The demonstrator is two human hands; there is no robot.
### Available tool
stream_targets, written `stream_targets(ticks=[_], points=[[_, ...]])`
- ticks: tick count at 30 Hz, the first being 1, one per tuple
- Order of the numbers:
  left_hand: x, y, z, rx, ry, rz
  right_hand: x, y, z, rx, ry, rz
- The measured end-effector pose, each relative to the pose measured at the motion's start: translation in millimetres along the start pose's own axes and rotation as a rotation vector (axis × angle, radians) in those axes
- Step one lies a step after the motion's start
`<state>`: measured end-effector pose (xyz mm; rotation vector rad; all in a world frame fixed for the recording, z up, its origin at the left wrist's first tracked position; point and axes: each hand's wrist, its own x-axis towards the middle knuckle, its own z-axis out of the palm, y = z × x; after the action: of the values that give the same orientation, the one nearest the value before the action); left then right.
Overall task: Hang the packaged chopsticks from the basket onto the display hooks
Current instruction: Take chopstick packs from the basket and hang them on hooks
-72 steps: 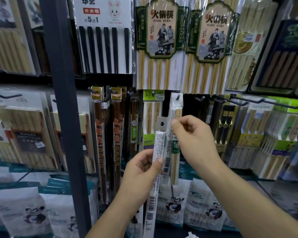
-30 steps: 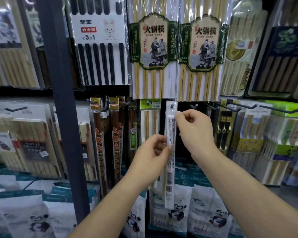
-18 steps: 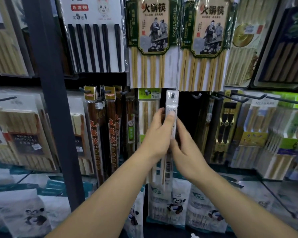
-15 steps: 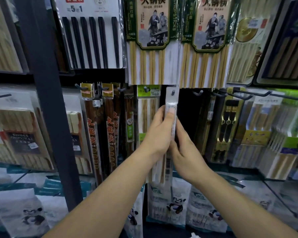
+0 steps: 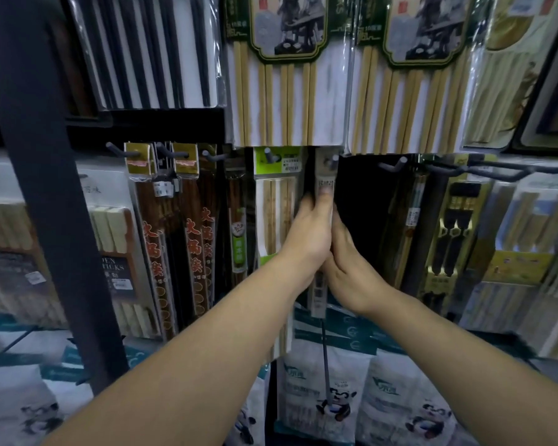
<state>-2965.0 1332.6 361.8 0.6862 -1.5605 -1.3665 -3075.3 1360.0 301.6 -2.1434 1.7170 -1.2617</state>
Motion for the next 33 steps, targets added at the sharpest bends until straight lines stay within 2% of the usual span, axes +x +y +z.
stream_targets(ticks=[5, 12, 17, 22, 25, 29, 33], points=[[5, -4, -5, 0.034, 0.011, 0.018, 2, 8, -1, -0.025, -0.056, -0.006], [-20, -3, -8, 0.043, -0.043, -0.004, -33, -5, 1, 0.072, -0.044, 0.125], [-58, -3, -17, 0.163, -0.121, -0.038, -94, -28, 3, 0.009, 0.047, 0.24], [-132, -38, -42, 0.293, -0.214, -0.183, -182, -46, 25, -0.03, 0.083, 0.301], [-182, -84, -67, 0.332, -0.192, -0.272, -234, -45, 52, 0.024, -0.044, 0.438], [-240, -161, -102, 0.481, 0.016, -0.403, -300, -31, 108, 0.083, -0.298, 0.609], [-296, -243, -136, 0.86, 0.111, -0.638, -364, 4, 173, 0.02, -0.546, 0.737]])
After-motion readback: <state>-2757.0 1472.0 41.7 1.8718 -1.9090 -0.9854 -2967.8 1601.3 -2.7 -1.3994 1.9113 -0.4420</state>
